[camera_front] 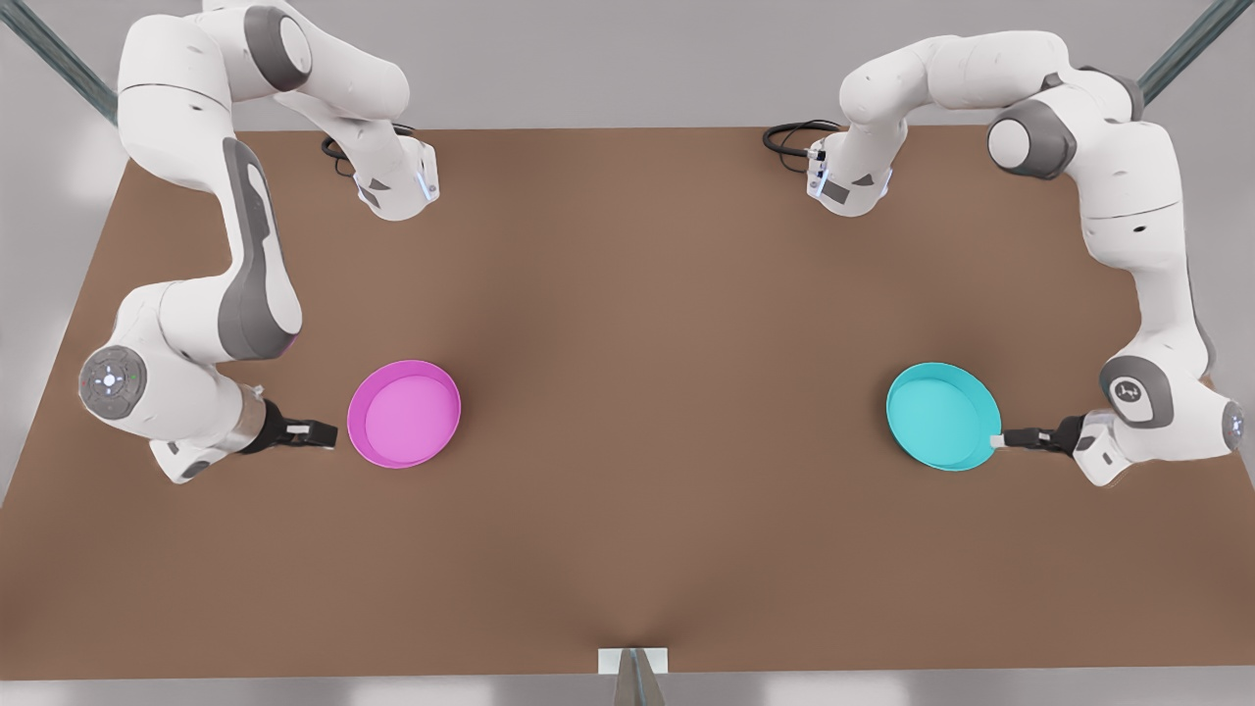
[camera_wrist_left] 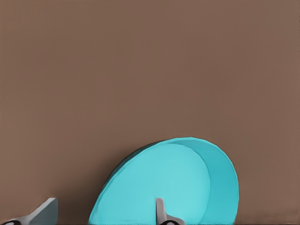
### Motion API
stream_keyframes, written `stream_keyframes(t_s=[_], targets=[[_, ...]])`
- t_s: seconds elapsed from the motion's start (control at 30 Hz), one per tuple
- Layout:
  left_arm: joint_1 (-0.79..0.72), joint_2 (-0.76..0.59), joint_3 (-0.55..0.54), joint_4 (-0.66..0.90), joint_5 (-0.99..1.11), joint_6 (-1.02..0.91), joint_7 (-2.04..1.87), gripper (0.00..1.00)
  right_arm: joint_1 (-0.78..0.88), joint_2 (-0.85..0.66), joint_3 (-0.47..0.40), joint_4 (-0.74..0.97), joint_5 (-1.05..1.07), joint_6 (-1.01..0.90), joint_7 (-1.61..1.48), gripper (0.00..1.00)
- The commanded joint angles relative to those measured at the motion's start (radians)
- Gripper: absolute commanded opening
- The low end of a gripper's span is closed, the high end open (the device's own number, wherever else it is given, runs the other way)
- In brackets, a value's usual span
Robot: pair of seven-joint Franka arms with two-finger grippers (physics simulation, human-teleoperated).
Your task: Flip the blue plate over with the left arm, and stack the pink plate on top of the blue plate with the right arm
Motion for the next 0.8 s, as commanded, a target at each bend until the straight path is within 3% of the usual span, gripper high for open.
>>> stream_keyframes(t_s=[0.0,0.33,0.37,0.4,0.43,0.77], targets=[[-0.005,-0.008,0.0,-0.013,-0.005,0.0,0.001,1.0,0.003,0.002,0.0,-0.001,0.0,0.0,0.0,1.0],[0.004,0.012,0.0,-0.044,0.002,-0.001,0.029,1.0,0.01,0.081,0.002,0.003,0.005,0.034,-0.003,1.0],[0.004,0.012,0.0,-0.044,0.002,-0.001,0.029,0.94,0.012,0.081,0.002,0.017,0.005,0.034,-0.003,1.0],[0.004,0.015,0.0,-0.044,0.002,-0.001,0.029,0.72,0.006,0.081,0.002,0.02,0.005,0.034,-0.003,1.0],[0.004,0.015,0.0,-0.044,0.002,-0.001,0.029,0.61,0.004,0.081,0.002,0.025,0.005,0.034,-0.003,1.0],[0.004,0.03,0.0,-0.044,0.004,0.006,0.029,0.59,-0.028,0.054,0.003,0.124,-0.041,-0.034,-0.002,1.0]])
